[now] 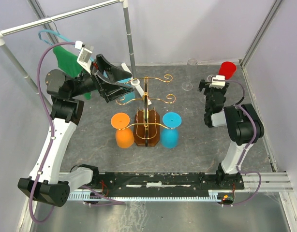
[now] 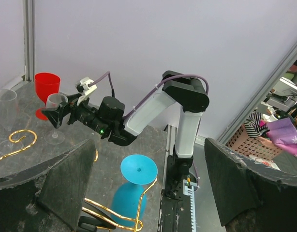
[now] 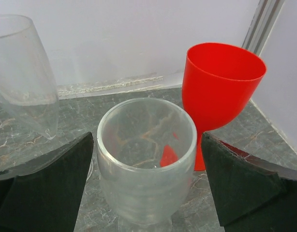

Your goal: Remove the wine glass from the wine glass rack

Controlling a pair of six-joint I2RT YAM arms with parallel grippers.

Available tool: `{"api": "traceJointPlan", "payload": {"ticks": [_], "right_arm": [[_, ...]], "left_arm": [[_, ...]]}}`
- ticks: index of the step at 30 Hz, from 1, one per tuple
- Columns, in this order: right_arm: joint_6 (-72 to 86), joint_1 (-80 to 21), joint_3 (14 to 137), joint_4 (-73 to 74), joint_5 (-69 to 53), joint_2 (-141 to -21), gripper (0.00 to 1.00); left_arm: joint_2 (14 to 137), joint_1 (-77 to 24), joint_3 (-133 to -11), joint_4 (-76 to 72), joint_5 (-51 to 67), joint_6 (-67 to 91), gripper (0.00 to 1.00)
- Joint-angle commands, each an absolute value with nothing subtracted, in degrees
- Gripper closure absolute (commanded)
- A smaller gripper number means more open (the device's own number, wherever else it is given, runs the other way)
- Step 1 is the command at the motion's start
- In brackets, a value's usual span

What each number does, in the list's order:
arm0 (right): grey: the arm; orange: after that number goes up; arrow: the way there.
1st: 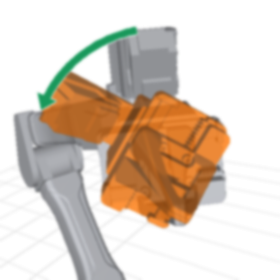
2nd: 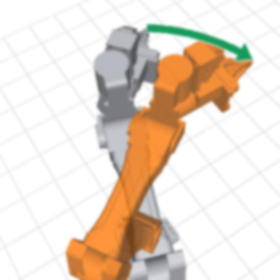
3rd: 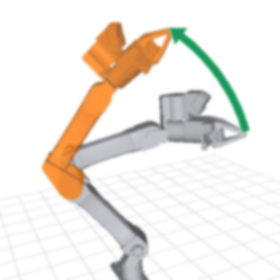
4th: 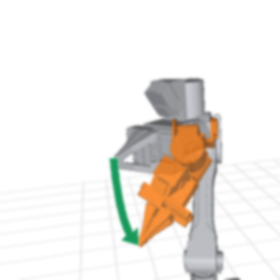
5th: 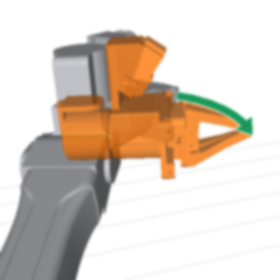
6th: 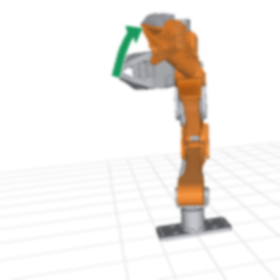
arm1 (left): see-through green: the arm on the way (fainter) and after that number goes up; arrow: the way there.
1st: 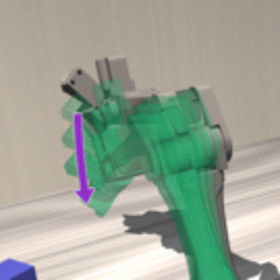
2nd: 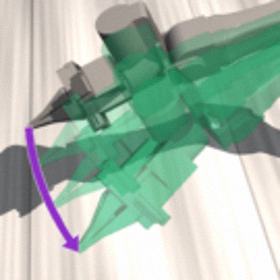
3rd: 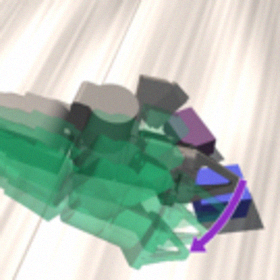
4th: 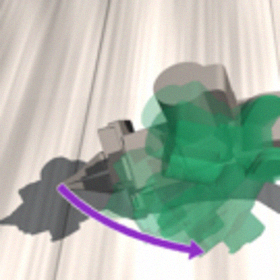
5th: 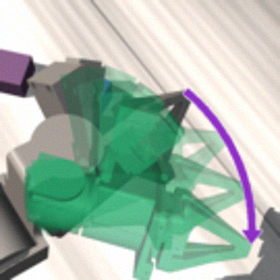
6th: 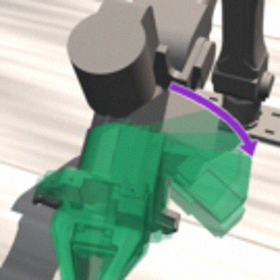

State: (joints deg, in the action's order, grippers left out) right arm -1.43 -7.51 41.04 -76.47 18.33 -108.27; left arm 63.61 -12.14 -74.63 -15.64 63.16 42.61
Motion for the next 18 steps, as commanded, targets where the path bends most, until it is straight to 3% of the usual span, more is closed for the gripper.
{"api": "traceJointPlan", "payload": {"ticks": [1,7,10,12,13,16,18], "right_arm": [[-4.0,-8.0,38.2,-82.5,17.7,-101.1,0.00],[-3.9,-8.5,30.8,-77.9,15.1,-88.0,0.00],[-0.9,-8.9,30.7,-58.5,13.4,-73.8,0.00],[3.9,-9.0,34.5,-39.7,13.8,-64.0,0.00],[7.5,-9.1,37.7,-28.8,14.9,-60.1,0.00],[14.1,-9.1,47.5,-4.4,14.3,-53.4,0.00],[15.5,-9.2,51.9,3.5,9.7,-51.5,0.00]], "left_arm": [[62.0,-12.3,-74.2,-17.8,62.6,44.0,0.01],[61.3,-12.3,-75.0,-4.8,56.4,37.5,0.01],[62.9,-12.4,-76.2,3.7,54.5,36.2,0.23],[63.8,-13.4,-77.4,12.1,52.7,32.6,0.42],[63.6,-14.9,-78.2,17.7,49.4,29.4,0.46],[62.8,-20.2,-79.9,29.7,38.3,23.4,0.48],[63.5,-20.4,-80.6,33.8,35.7,24.8,0.50]]}}
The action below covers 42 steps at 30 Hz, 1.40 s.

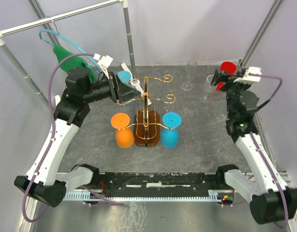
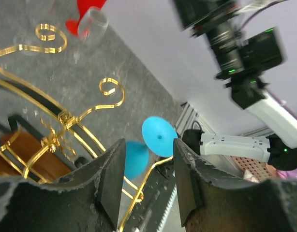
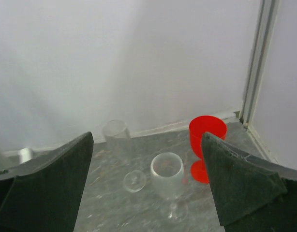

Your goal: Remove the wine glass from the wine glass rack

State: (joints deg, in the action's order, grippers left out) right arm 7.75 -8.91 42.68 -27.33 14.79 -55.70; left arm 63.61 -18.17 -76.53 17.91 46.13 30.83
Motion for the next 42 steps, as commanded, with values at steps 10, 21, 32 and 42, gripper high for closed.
{"api": "traceJointPlan", "payload": {"ticks": [10,21,32,42], "right_arm": [[18.4,-9.3,59.7,19.9,1.4,-46.5,0.04],[21.3,-9.3,62.9,26.9,-5.1,-46.2,0.06],[25.4,-9.3,64.5,32.5,-12.4,-45.8,0.06],[25.0,-9.3,62.3,31.3,-11.0,-45.1,0.06]], "left_arm": [[68.3,-33.2,-84.0,41.1,28.3,37.9,0.55],[73.1,-42.0,-83.0,39.0,23.6,41.9,0.47],[77.9,-46.0,-84.4,40.1,20.6,42.2,0.46],[79.3,-47.2,-84.6,36.6,21.6,42.9,0.55]]}}
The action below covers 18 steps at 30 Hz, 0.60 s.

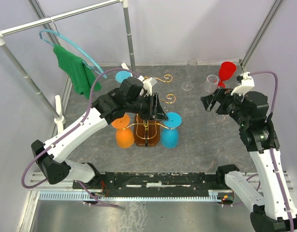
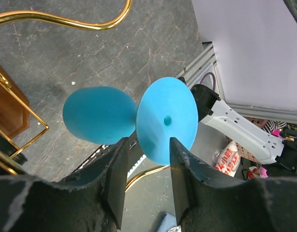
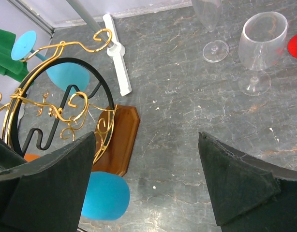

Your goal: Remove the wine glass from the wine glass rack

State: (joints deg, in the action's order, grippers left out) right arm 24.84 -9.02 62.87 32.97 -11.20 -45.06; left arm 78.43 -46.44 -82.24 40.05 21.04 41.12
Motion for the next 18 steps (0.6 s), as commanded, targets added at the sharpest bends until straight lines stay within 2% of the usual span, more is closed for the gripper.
{"api": "traceJointPlan", "payload": {"ticks": [1,6,13,15,18], "right_arm": [[24.9,-9.3,62.2,31.2,-10.8,-45.0,0.06],[24.5,-9.2,62.1,31.1,-9.5,-44.4,0.06],[24.3,-9.3,61.6,31.3,-8.2,-43.8,0.05],[24.5,-9.3,61.2,31.3,-8.3,-43.6,0.05],[24.8,-9.3,60.9,31.2,-8.2,-43.4,0.05]], "left_arm": [[79.6,-47.3,-84.6,36.6,21.7,42.9,0.55],[80.6,-47.6,-84.3,35.8,22.9,43.1,0.59],[80.0,-47.7,-84.7,35.2,22.9,43.2,0.87],[79.8,-47.8,-84.7,35.1,22.9,43.2,0.92],[79.4,-47.7,-84.7,34.5,23.0,43.6,0.96]]}}
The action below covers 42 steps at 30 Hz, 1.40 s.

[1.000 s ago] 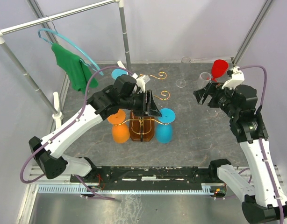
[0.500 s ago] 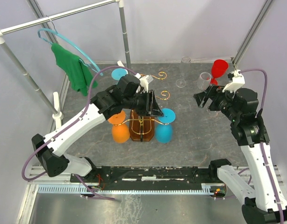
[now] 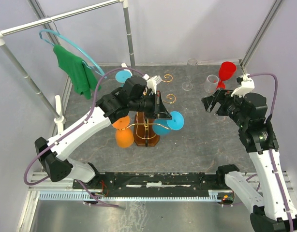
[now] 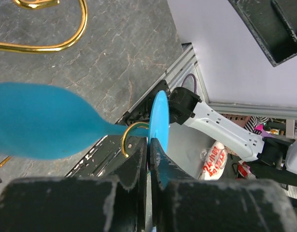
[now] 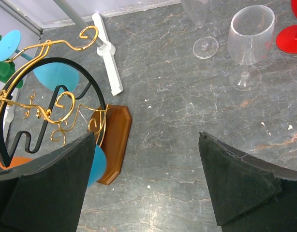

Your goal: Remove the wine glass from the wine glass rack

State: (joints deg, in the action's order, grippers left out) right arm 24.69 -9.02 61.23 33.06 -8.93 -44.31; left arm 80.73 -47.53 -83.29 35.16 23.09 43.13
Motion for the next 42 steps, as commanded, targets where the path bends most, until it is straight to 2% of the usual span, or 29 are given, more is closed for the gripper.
{"api": "traceJointPlan", "payload": {"ticks": [1,17,31,42], "right_arm": [[24.8,-9.3,60.8,31.3,-8.1,-43.3,0.05],[25.2,-9.3,60.4,32.8,-4.0,-42.1,0.05],[26.9,-9.3,60.2,32.9,-3.8,-41.9,0.05],[29.4,-9.3,63.2,37.0,-6.5,-42.8,0.05]], "left_arm": [[79.2,-47.7,-84.7,34.1,23.2,43.9,0.97],[75.9,-47.7,-79.6,30.1,29.7,49.0,0.97],[72.5,-44.8,-84.0,40.4,21.7,43.7,0.97],[76.8,-43.6,-88.7,22.9,29.7,41.5,0.97]]}}
